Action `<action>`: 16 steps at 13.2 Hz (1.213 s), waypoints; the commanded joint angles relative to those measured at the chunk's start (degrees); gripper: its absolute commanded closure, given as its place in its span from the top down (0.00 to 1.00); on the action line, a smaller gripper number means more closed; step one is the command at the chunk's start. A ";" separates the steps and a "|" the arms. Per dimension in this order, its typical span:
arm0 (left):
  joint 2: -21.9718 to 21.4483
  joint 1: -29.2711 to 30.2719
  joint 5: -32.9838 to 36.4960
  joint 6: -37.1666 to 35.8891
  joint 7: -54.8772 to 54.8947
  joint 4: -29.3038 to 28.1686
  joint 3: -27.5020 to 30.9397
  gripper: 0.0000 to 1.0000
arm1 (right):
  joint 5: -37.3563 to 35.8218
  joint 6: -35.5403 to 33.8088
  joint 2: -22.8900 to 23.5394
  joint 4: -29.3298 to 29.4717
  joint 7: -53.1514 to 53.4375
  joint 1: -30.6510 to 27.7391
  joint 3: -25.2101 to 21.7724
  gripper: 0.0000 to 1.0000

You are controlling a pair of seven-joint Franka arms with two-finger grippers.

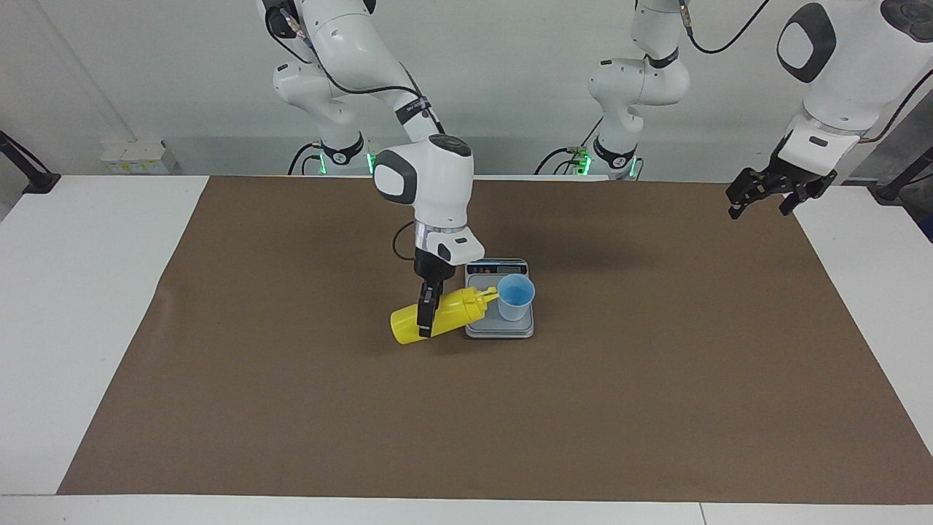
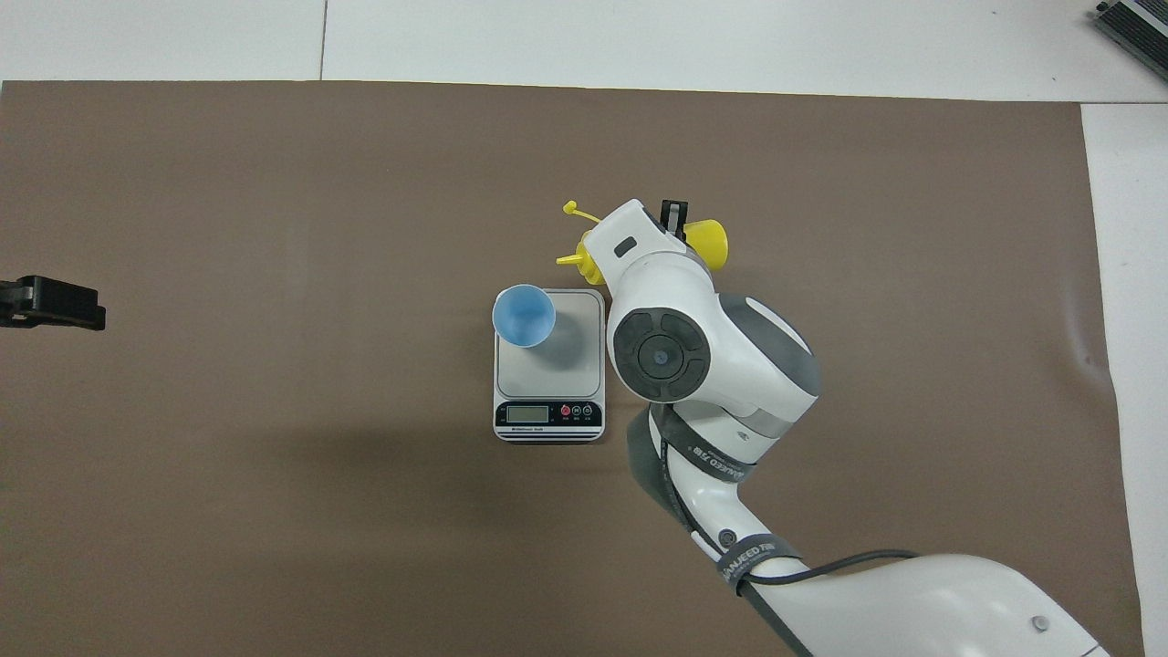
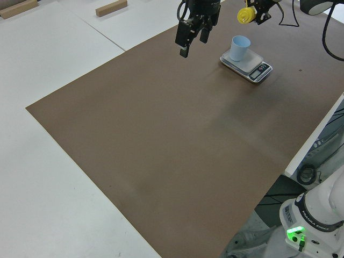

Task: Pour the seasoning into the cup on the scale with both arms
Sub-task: 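Lift the yellow bottle with the right gripper toward the cup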

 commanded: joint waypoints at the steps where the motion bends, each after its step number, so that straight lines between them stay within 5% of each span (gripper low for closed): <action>1: -0.53 0.44 0.78 -0.07 -0.01 -0.61 -0.36 1.00 | -10.15 -3.04 -0.65 0.60 5.95 2.06 0.00 0.55; 16: -0.53 0.35 0.77 -0.07 -0.01 -0.61 -0.36 1.00 | -41.99 -19.64 0.13 -1.51 24.95 11.11 0.18 0.53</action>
